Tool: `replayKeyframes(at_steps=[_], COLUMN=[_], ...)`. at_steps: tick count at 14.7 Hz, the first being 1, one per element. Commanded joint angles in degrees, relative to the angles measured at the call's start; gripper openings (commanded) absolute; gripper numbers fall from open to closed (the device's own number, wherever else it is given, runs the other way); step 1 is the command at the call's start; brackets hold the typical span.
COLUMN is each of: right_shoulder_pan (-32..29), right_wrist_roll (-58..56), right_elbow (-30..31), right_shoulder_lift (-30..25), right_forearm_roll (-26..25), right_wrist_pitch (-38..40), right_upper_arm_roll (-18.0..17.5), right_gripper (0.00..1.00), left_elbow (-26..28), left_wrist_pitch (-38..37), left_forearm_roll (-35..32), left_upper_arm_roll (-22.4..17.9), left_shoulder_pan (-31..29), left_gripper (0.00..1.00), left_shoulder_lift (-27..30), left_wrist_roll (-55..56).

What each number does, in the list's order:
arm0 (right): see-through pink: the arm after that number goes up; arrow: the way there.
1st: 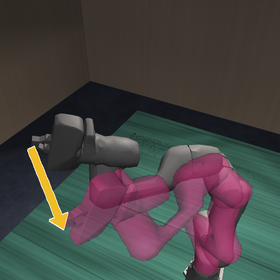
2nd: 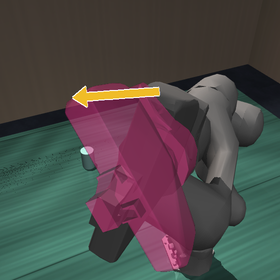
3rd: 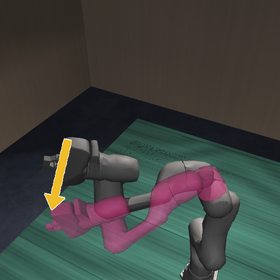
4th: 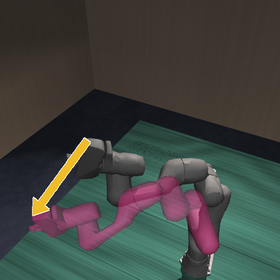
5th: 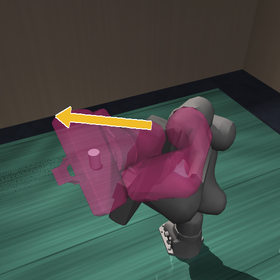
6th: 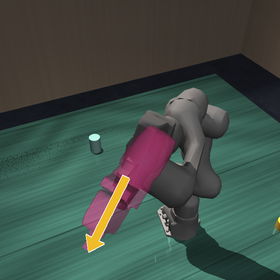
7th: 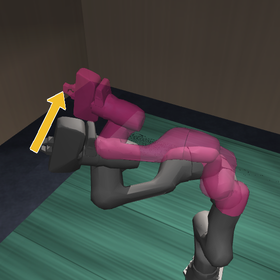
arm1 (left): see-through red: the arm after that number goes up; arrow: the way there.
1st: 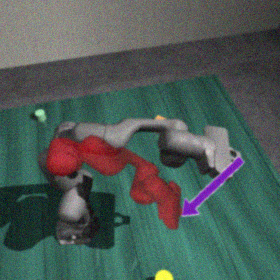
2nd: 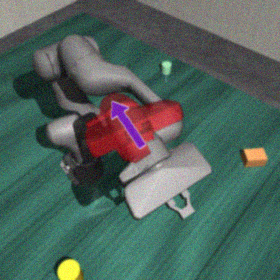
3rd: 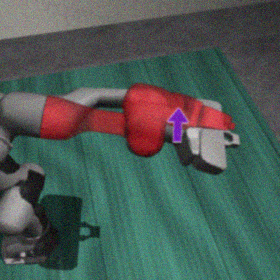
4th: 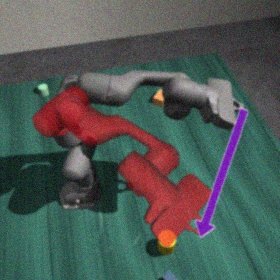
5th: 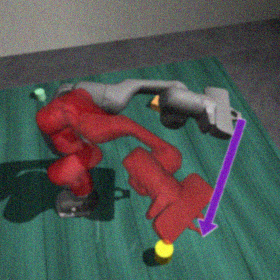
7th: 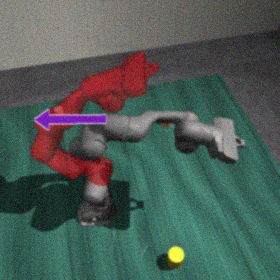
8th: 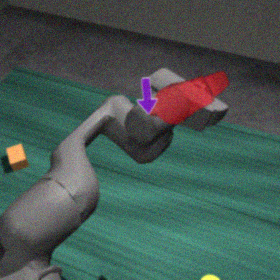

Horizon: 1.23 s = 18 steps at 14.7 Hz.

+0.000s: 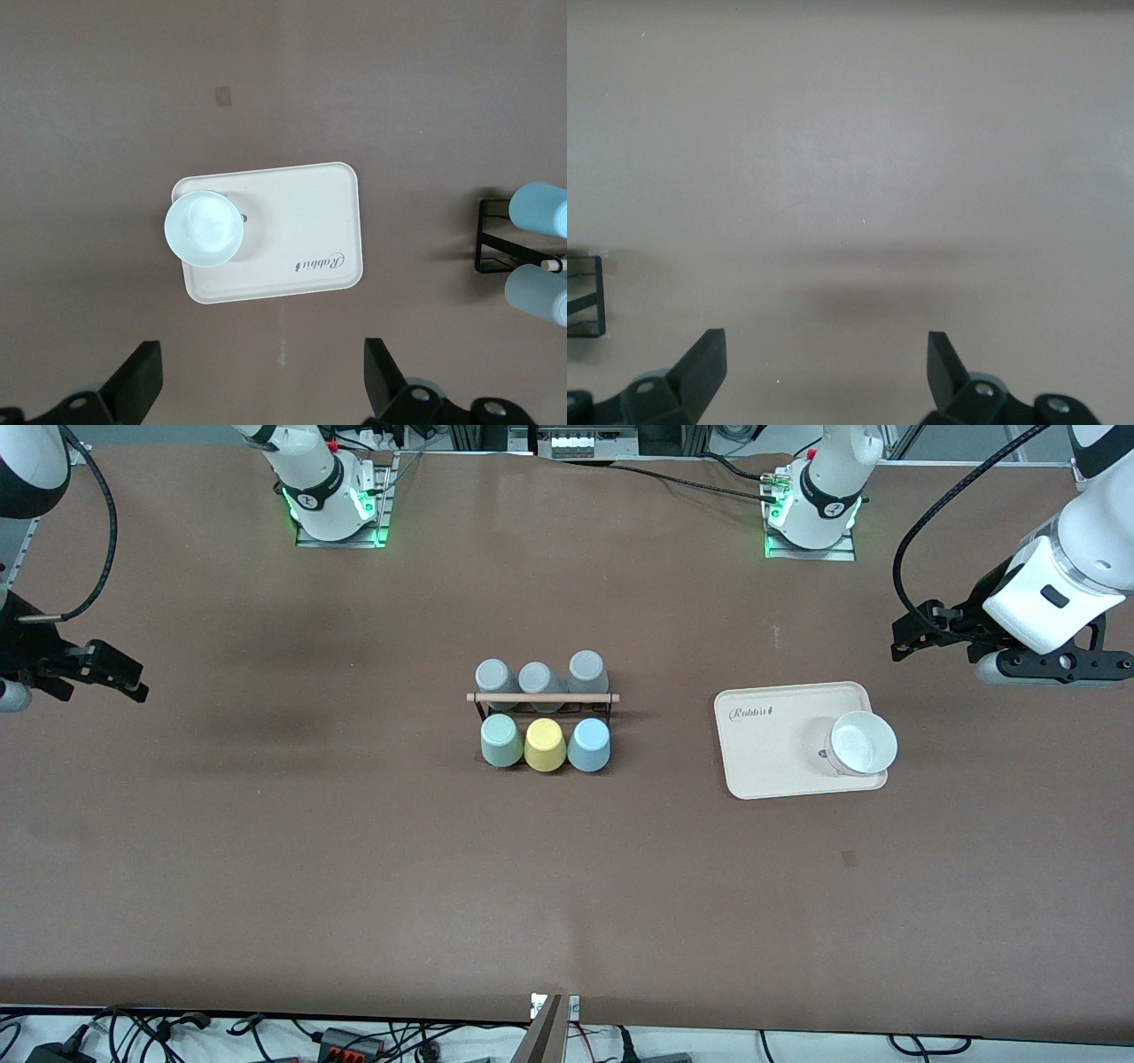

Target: Hang scattered cups on rack with three cups

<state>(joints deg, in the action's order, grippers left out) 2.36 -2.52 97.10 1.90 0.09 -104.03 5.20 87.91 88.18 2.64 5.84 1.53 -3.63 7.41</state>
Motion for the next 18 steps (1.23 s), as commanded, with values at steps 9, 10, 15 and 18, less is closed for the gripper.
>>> replayKeyframes(at_steps=[9,10,15,18], right_shoulder_pan=[0.6,0.6,0.1,-4.4], right_wrist_roll=[-0.9,-0.9,-1.0,-0.9], right_elbow=[0.8,0.8,0.5,0.5], right_shoulder_lift=[-1.4,-1.5,-1.5,-1.5], right_forearm_roll=[-0.1,-0.1,-0.2,0.1], right_wrist_pitch=[1.5,1.5,1.5,1.3], right_upper_arm_roll=[0.6,0.5,0.4,-4.0], right_gripper=[1.00,1.00,1.00,1.00], left_elbow=[-0.3,-0.3,-0.3,-0.3], left_wrist_pitch=[-0.5,-0.6,-0.6,-0.6], left_forearm_roll=[-0.6,-0.6,-0.6,-0.6], left_upper_arm_roll=[0.2,0.2,0.1,0.1], left_shoulder_pan=[-0.4,-0.4,-0.5,-0.5], left_gripper=[1.00,1.00,1.00,1.00], left_shoulder_lift=[0.4,0.4,0.4,0.4], left_wrist_roll=[-1.9,-1.9,-1.9,-1.9])
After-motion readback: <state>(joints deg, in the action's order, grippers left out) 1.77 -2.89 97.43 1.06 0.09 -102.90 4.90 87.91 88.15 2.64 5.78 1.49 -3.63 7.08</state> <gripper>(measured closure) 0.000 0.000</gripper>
